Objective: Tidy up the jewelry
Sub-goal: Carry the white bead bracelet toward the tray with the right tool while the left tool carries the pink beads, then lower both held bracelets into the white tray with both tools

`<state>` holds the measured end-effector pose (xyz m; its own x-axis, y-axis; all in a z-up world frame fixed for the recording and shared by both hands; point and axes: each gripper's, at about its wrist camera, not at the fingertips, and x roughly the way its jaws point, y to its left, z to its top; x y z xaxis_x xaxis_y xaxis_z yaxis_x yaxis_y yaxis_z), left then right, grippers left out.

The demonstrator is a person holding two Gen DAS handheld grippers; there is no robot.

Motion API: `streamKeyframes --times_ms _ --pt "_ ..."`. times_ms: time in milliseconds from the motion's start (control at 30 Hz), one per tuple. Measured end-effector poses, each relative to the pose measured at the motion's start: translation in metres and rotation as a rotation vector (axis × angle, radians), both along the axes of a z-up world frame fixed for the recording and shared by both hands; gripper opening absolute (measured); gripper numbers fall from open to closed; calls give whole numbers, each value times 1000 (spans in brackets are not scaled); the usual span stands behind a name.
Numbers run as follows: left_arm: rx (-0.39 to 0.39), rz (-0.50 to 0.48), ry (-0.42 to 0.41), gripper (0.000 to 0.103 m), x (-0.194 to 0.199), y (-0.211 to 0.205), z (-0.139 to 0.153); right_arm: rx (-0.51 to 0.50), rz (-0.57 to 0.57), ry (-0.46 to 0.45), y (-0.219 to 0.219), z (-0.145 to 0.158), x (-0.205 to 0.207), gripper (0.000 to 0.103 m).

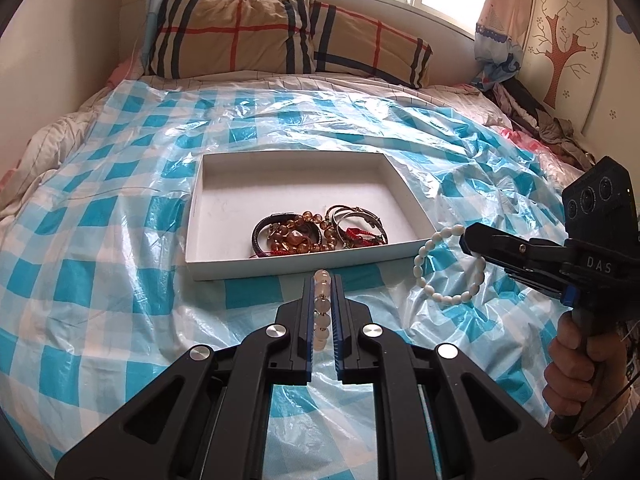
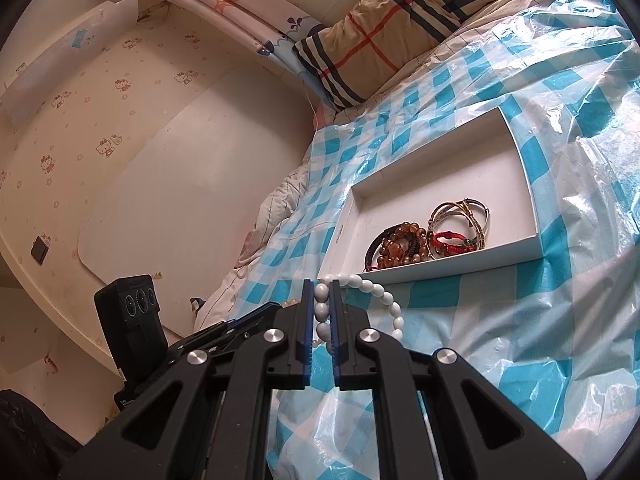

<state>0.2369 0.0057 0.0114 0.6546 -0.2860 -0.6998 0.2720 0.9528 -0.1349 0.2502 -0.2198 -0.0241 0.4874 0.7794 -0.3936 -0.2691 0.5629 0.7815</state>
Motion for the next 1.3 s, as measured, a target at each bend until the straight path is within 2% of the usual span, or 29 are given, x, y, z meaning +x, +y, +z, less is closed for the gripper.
streamKeyframes --times_ms 533,1300 --pt "-4 -14 -49 7 40 -17 8 7 -9 -20 9 -3 43 8" --pt "9 -3 -57 7 80 -27 -13 -23 14 -8 23 -24 85 8"
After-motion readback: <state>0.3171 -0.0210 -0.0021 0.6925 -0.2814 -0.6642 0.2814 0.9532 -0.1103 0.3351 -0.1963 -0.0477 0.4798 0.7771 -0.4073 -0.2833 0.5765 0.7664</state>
